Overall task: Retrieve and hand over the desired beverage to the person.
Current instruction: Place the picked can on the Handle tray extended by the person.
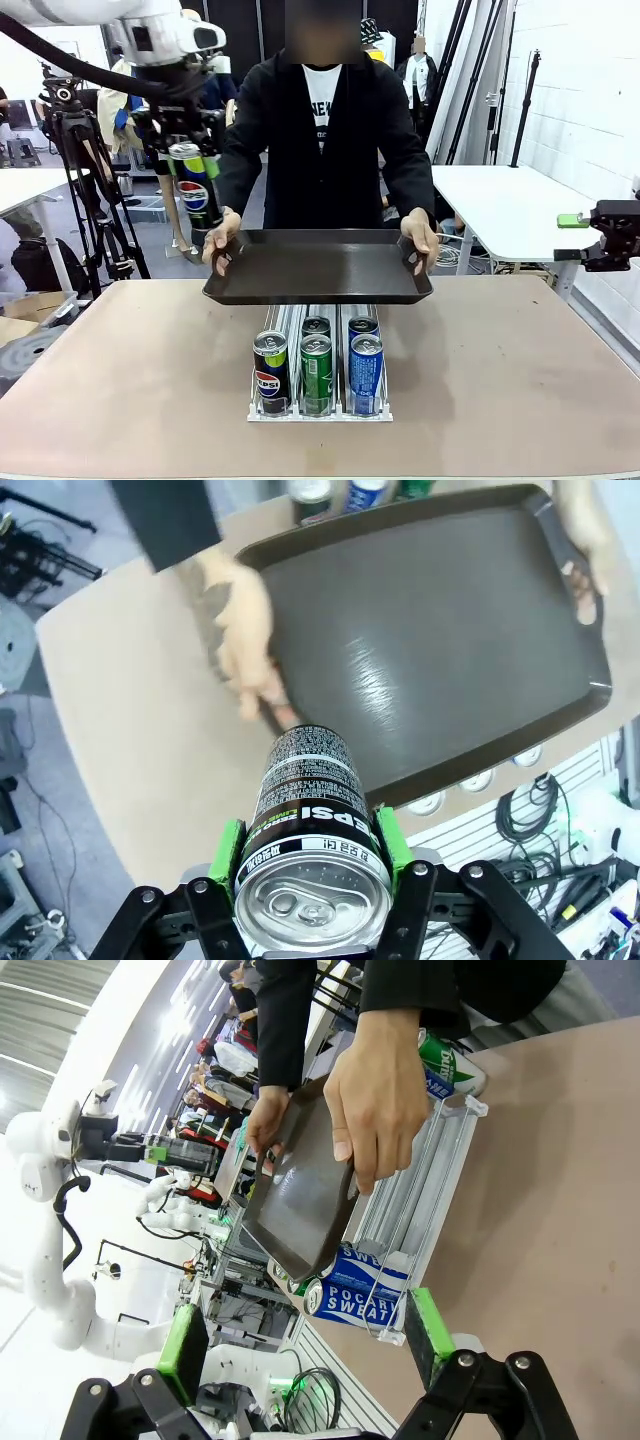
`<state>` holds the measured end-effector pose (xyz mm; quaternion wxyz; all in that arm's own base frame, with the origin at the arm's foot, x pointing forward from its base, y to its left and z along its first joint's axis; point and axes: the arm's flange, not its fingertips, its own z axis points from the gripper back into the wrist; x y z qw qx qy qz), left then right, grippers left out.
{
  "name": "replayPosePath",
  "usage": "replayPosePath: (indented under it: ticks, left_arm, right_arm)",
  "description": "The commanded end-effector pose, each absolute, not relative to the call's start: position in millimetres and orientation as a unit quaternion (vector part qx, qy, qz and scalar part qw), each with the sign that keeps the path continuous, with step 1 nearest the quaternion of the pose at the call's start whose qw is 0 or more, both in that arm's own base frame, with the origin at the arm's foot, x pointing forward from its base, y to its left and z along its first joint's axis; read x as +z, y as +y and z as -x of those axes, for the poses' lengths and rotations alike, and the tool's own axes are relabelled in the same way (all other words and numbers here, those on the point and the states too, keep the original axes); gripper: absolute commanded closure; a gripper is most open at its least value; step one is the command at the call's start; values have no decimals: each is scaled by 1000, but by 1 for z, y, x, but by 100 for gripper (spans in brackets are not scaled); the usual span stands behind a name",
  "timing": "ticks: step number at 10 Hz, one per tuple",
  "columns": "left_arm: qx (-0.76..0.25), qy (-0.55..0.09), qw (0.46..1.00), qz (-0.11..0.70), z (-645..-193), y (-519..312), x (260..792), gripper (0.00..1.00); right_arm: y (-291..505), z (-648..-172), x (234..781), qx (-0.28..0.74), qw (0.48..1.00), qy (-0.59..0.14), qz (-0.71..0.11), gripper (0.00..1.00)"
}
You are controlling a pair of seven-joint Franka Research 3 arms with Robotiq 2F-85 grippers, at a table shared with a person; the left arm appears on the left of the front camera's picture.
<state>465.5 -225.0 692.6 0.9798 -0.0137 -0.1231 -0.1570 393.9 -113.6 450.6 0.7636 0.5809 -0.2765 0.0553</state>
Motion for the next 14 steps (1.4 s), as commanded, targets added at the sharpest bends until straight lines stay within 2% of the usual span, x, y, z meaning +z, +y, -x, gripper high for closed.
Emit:
replayPosePath:
  ticks: [1,5,9,14]
  left_arm:
    - [-201,-115,972,26,-481,-249,698,100]
    - [-235,-89,967,51,-501,-294,659,100]
    - [-232,-79,969,23,-516,-305,635,100]
    - [-236,-59,970,28,-529,-307,613,100]
  right_arm:
    - [-113,-393,450,54,764,-278,-579,0]
    - [-113,-393,450,54,764,-278,-579,0]
    - [-113,-393,450,54,764,-278,-579,0]
    - [-113,-393,450,54,764,-278,-579,0]
